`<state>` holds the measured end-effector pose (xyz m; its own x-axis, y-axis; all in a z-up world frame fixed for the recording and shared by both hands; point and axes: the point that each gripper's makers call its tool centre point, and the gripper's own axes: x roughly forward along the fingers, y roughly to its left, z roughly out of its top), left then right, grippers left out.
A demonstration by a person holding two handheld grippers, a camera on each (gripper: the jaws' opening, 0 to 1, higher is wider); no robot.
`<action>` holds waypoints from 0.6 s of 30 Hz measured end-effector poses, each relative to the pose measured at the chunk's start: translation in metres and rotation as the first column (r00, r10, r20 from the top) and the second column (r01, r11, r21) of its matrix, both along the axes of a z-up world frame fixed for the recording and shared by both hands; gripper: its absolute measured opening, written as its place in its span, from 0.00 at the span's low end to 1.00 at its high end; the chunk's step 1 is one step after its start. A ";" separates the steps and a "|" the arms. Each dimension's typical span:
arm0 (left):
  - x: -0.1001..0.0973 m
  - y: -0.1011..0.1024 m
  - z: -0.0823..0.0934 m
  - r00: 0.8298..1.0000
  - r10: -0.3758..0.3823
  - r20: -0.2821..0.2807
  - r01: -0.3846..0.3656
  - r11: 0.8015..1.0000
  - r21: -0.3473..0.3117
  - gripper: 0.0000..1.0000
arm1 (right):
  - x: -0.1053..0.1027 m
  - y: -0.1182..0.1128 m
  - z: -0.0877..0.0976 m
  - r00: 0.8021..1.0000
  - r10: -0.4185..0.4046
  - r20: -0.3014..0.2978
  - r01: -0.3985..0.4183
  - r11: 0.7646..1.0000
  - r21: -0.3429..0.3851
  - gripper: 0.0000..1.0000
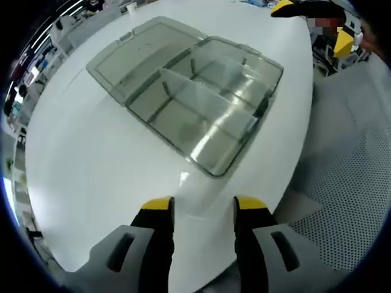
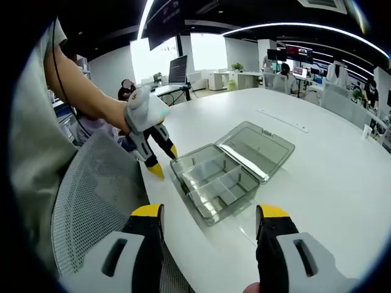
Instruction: Insert the divider into the dual guide fixture by aligning both edges with the guide slots and pushing it downward to the bottom, including one-sided entry, uneven engagement, binding, and posture correction.
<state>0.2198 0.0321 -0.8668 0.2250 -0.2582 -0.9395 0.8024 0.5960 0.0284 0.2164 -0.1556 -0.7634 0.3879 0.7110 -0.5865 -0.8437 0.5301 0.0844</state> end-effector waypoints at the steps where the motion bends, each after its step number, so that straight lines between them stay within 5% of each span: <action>1: 0.000 0.000 -0.001 1.000 -0.003 -0.001 0.003 1.000 0.003 0.37 | 0.000 0.000 0.000 1.000 0.000 -0.001 0.000 1.000 -0.001 0.58; 18: -0.003 0.016 -0.003 0.996 -0.087 -0.021 0.088 0.996 0.019 0.31 | -0.001 -0.002 0.000 1.000 -0.004 0.000 0.004 1.000 0.000 0.57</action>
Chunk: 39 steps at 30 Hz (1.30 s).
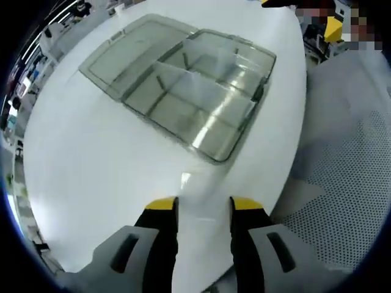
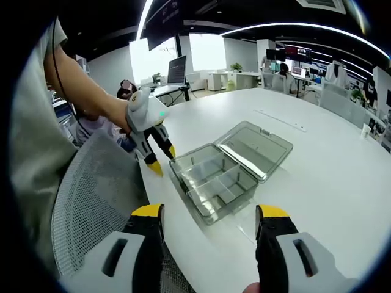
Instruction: Insert the divider into the dual guide fixture by aligning both edges with the guide slots and pushing it downward to the bottom, including one-sided entry, uneven engagement, binding, and posture correction.
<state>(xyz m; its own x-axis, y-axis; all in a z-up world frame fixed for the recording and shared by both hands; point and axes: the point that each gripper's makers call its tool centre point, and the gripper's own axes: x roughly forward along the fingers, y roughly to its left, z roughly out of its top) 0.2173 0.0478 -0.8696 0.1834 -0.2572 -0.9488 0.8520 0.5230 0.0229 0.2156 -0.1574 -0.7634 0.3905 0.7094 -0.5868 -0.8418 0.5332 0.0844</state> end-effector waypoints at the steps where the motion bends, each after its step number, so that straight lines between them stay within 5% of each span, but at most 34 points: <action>1: 0.000 0.004 0.000 1.000 -0.012 -0.003 0.012 1.000 0.002 0.31 | 0.000 0.000 0.000 1.000 0.000 0.000 0.000 1.000 0.000 0.57; 12: 0.006 0.033 0.001 0.995 -0.100 -0.014 0.100 0.995 0.009 0.31 | -0.001 0.003 -0.001 1.000 0.009 -0.003 -0.009 1.000 -0.006 0.57; 26: 0.004 0.038 0.003 0.991 -0.132 -0.004 0.131 0.991 -0.028 0.31 | 0.002 0.006 -0.001 1.000 0.018 -0.005 -0.018 1.000 -0.006 0.57; 39: 0.007 0.049 0.008 0.999 -0.024 0.024 0.024 1.000 0.015 0.39 | 0.002 0.008 -0.002 1.000 0.023 -0.005 -0.023 1.000 -0.002 0.57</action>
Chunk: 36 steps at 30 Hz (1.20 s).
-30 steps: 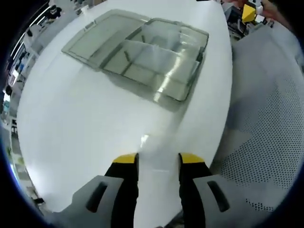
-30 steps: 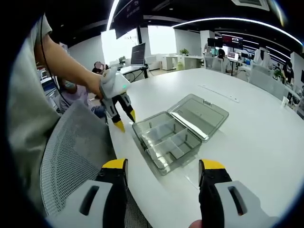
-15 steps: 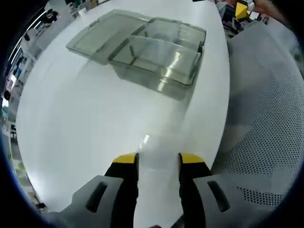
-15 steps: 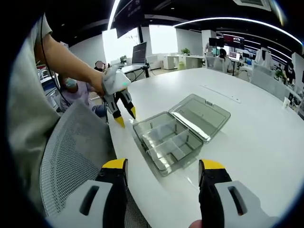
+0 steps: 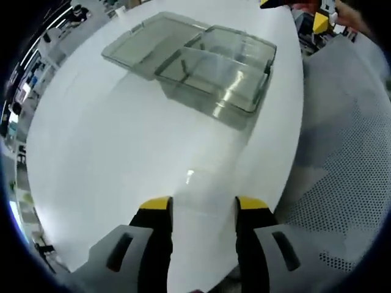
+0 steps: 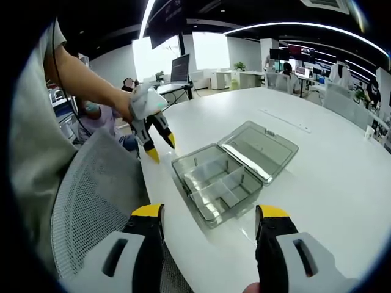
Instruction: Insert the divider into the dual guide fixture by aligning both edges with the guide slots and pushing it downward to the bottom, including one-sided entry, uneven engagement, binding, and posture correction.
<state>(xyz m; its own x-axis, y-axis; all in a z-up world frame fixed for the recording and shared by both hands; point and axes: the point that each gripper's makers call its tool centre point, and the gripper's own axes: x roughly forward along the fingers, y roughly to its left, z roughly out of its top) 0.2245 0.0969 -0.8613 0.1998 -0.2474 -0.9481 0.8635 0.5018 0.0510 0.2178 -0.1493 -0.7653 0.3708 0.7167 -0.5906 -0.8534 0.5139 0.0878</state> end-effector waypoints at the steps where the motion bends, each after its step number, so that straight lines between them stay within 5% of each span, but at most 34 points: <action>1: 0.000 0.003 -0.002 1.000 -0.005 0.007 0.005 1.000 0.014 0.39 | 0.000 0.000 0.000 1.000 0.000 0.001 0.000 1.000 0.001 0.57; 19: 0.023 0.032 -0.001 0.998 0.029 0.064 -0.034 0.996 0.081 0.38 | -0.001 -0.001 0.001 1.000 -0.001 0.002 0.001 1.000 -0.003 0.57; 26: 0.033 0.042 -0.001 0.989 0.125 0.073 -0.131 0.987 0.091 0.37 | -0.001 -0.002 0.002 1.000 -0.001 0.005 0.001 1.000 -0.006 0.56; 29: 0.037 0.047 0.000 0.977 0.199 0.076 -0.205 0.975 0.084 0.38 | -0.001 -0.003 0.002 1.000 -0.001 0.004 0.001 1.000 -0.006 0.57; 34: 0.032 0.042 0.000 0.929 0.369 -0.002 -0.369 0.929 0.030 0.39 | 0.000 -0.004 0.003 1.000 -0.002 0.005 0.002 1.000 -0.005 0.57; 36: 0.030 0.039 0.001 0.897 0.440 -0.039 -0.440 0.898 0.012 0.39 | 0.000 -0.004 0.003 1.000 -0.002 0.006 0.002 1.000 -0.005 0.57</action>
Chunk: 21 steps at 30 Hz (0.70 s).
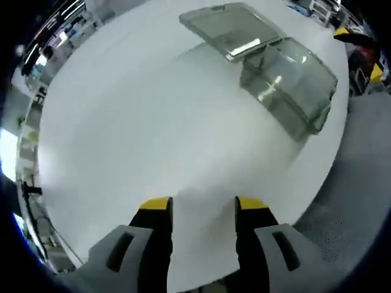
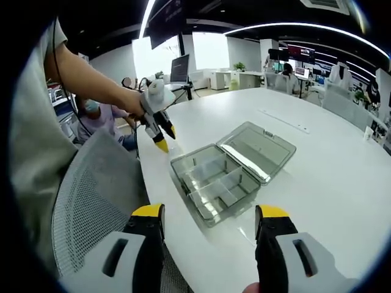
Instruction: Insert the divider into the dual guide fixture by aligning both edges with the guide slots and pushing it downward to the bottom, including one-sided entry, uneven engagement, binding, and posture correction.
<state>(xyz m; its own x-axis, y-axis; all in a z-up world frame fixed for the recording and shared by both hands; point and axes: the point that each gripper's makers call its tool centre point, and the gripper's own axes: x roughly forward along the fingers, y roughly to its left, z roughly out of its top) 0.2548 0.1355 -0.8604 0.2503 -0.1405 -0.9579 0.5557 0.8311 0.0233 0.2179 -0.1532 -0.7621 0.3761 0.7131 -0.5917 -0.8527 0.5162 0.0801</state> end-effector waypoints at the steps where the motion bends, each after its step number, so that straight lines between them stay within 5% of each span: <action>1: 0.000 -0.002 0.000 1.000 0.025 -0.008 -0.025 1.000 -0.016 0.39 | 0.000 0.000 0.000 1.000 0.000 0.000 0.000 1.000 0.002 0.57; 8: -0.002 -0.016 -0.002 0.995 0.095 -0.039 -0.097 0.994 -0.041 0.39 | 0.000 0.002 0.000 1.000 0.003 0.001 -0.003 1.000 0.005 0.57; 21: 0.002 -0.019 -0.010 0.984 0.170 -0.059 -0.169 0.985 0.018 0.39 | -0.001 0.002 -0.001 1.000 -0.004 -0.002 0.004 1.000 0.016 0.57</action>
